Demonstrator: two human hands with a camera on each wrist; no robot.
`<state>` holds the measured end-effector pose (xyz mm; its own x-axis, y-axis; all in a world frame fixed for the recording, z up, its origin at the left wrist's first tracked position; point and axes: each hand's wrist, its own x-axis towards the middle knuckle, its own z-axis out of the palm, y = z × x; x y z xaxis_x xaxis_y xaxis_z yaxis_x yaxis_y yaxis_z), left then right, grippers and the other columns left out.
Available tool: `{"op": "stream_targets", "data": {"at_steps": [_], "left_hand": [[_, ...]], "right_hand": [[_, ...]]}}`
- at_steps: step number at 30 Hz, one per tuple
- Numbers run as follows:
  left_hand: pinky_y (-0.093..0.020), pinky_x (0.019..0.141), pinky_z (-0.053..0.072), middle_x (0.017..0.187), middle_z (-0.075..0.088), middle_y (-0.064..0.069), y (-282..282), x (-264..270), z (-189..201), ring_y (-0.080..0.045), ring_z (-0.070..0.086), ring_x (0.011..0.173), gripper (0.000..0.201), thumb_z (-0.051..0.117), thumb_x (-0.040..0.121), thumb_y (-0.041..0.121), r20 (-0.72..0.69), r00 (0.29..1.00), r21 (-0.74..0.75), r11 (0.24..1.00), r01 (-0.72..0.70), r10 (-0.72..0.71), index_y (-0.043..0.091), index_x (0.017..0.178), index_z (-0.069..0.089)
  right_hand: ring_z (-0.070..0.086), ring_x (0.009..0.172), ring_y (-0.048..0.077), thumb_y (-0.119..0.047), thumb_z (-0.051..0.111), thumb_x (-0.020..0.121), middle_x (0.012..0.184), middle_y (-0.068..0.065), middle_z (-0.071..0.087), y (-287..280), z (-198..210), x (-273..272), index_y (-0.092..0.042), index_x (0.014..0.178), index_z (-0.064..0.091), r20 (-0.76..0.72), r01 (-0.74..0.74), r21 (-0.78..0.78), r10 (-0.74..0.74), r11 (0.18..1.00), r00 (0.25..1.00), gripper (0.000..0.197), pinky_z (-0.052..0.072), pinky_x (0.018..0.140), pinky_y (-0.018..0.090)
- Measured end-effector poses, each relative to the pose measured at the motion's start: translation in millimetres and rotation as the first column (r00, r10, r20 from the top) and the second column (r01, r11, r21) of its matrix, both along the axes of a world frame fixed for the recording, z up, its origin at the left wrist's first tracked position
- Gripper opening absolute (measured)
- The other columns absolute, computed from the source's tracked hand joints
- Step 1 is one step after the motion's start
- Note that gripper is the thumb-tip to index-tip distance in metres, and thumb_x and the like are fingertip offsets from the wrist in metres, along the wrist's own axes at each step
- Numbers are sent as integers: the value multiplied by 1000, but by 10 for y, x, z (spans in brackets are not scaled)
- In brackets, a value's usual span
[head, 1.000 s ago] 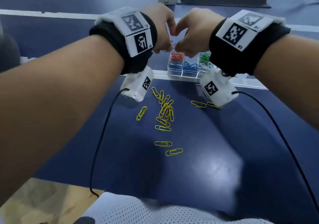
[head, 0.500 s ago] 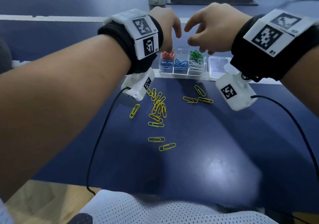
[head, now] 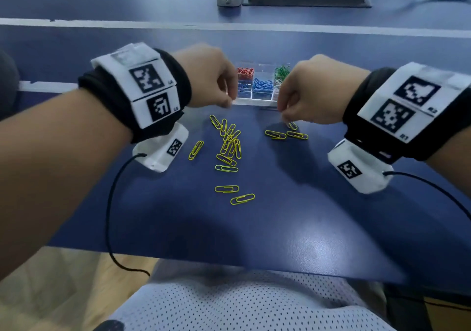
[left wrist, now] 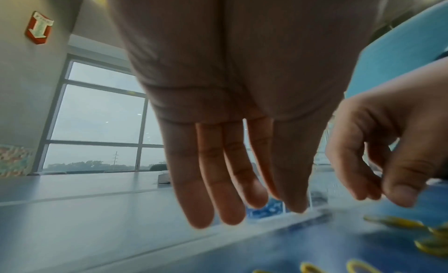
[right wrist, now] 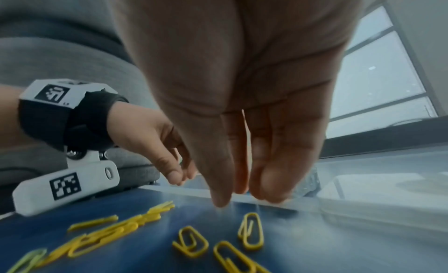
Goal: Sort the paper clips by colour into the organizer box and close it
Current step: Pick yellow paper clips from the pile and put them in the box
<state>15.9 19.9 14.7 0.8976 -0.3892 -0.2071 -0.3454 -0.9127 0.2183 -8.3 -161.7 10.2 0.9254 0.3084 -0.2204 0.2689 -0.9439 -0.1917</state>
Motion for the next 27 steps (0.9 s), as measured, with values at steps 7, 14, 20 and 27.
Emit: {"op": "stream_targets", "data": {"at_steps": [7, 14, 20, 27], "left_hand": [[-28, 93, 47, 76, 61, 14, 114, -137, -78, -14, 63, 96, 23, 71, 78, 20, -53, 998, 88, 995, 46, -41, 25, 100, 70], [-25, 73, 42, 86, 67, -1, 95, -158, -142, -22, 61, 95, 10, 76, 72, 28, 18, 995, 199, 976, 94, -100, 24, 81, 73], [-24, 67, 42, 64, 61, 5, 137, -180, -72, -18, 57, 75, 15, 73, 73, 27, -13, 997, 154, 985, 71, -70, 24, 62, 63], [-28, 77, 52, 77, 72, 0, 201, -213, -133, 0, 60, 55, 20, 59, 79, 10, -80, 996, -30, 998, 47, -49, 23, 93, 59]], "right_hand": [[65, 88, 32, -14, 63, 75, 93, 5, 69, 46, -102, -68, -30, 81, 66, -27, 1, -70, -2, 998, 1000, 18, 56, 83, 39], [50, 76, 21, -15, 58, 78, 66, -11, 50, 35, -37, -124, -29, 93, 69, -48, -14, -12, 13, 1000, 999, 23, 48, 81, 29], [56, 72, 16, -17, 68, 75, 76, -7, 64, -27, 1, -216, -25, 89, 72, -65, -42, -21, 40, 999, 997, 17, 44, 69, 23], [49, 78, 18, -18, 62, 77, 74, -10, 59, 6, -30, -289, -29, 87, 64, -35, -71, -117, 68, 991, 997, 16, 29, 50, 15]]}}
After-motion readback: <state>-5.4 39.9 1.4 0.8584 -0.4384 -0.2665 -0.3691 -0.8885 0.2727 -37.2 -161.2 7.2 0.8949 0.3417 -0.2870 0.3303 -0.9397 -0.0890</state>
